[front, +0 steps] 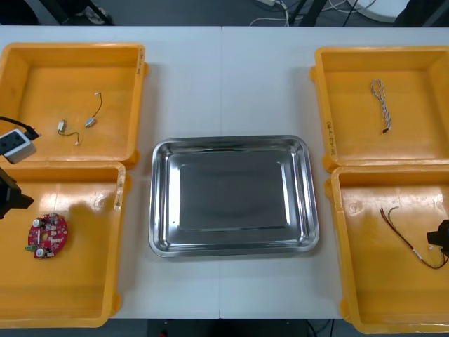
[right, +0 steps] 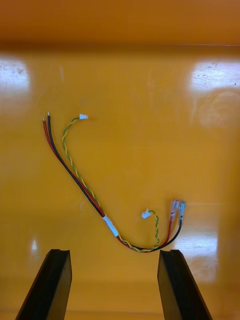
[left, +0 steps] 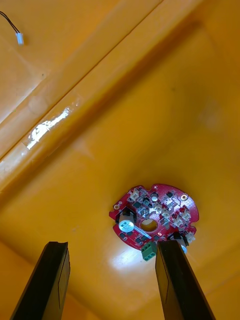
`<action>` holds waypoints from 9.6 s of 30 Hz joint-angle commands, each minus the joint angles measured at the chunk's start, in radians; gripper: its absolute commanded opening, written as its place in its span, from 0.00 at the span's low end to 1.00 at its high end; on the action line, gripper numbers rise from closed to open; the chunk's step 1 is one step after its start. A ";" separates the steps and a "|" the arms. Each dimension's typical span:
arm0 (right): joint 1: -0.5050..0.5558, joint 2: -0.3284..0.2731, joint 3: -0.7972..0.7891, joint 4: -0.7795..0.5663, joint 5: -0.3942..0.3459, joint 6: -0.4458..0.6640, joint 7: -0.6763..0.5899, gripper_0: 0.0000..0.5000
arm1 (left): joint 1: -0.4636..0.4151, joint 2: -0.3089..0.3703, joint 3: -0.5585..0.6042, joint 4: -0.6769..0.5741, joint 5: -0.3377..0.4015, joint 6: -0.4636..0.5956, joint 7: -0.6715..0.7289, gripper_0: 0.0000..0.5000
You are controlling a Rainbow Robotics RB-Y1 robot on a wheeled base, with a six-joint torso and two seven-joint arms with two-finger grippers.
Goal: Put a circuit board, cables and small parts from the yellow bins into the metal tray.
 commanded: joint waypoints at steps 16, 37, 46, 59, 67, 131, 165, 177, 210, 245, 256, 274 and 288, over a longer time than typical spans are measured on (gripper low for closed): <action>0.054 -0.037 0.239 0.019 0.238 -0.203 0.117 1.00 | 0.261 0.102 0.033 -0.056 -0.024 -0.235 -0.445 1.00; 0.025 -0.036 0.239 0.158 0.117 -0.324 0.537 1.00 | 0.397 0.114 0.032 -0.056 -0.018 -0.391 -0.686 1.00; 0.020 -0.036 0.244 0.164 0.098 -0.327 0.539 1.00 | 0.403 0.125 0.012 -0.048 -0.003 -0.391 -0.700 1.00; 0.016 -0.025 0.245 0.213 0.074 -0.354 0.537 1.00 | 0.330 0.126 -0.086 0.021 -0.001 -0.396 -0.715 1.00; 0.010 -0.022 0.259 0.216 0.071 -0.350 0.527 1.00 | 0.304 0.126 -0.108 0.030 0.003 -0.401 -0.715 1.00; -0.194 -0.001 -0.080 -0.023 -0.064 0.328 0.430 0.00 | 0.172 0.126 -0.286 0.150 0.025 -0.468 -0.721 0.00; -0.557 -0.001 -0.114 -0.142 -0.279 0.609 0.039 0.00 | 0.026 0.059 0.015 -0.045 0.055 0.001 -0.462 0.00; -0.624 -0.001 0.059 -0.192 -0.270 0.609 0.037 0.00 | -0.065 -0.013 0.032 -0.269 -0.050 0.251 -0.120 0.00; -0.810 0.055 0.325 -0.188 -0.176 0.609 0.021 0.00 | -0.376 -0.248 -0.385 -0.505 -0.277 0.491 0.593 0.00; -0.810 0.055 0.336 -0.188 -0.170 0.609 0.040 0.00 | -0.620 -0.475 -0.841 -0.273 -0.509 0.409 0.935 0.00; -0.810 0.055 0.334 -0.188 -0.170 0.609 0.042 0.00 | -0.649 -0.509 -0.951 -0.151 -0.549 0.302 0.948 0.00; -0.810 0.055 0.336 -0.188 -0.173 0.609 0.044 0.00 | -0.670 -0.524 -1.034 -0.042 -0.555 0.181 0.943 0.00; -0.810 0.055 0.336 -0.188 -0.182 0.609 0.042 0.00 | -0.675 -0.521 -1.057 -0.023 -0.544 0.170 0.934 0.00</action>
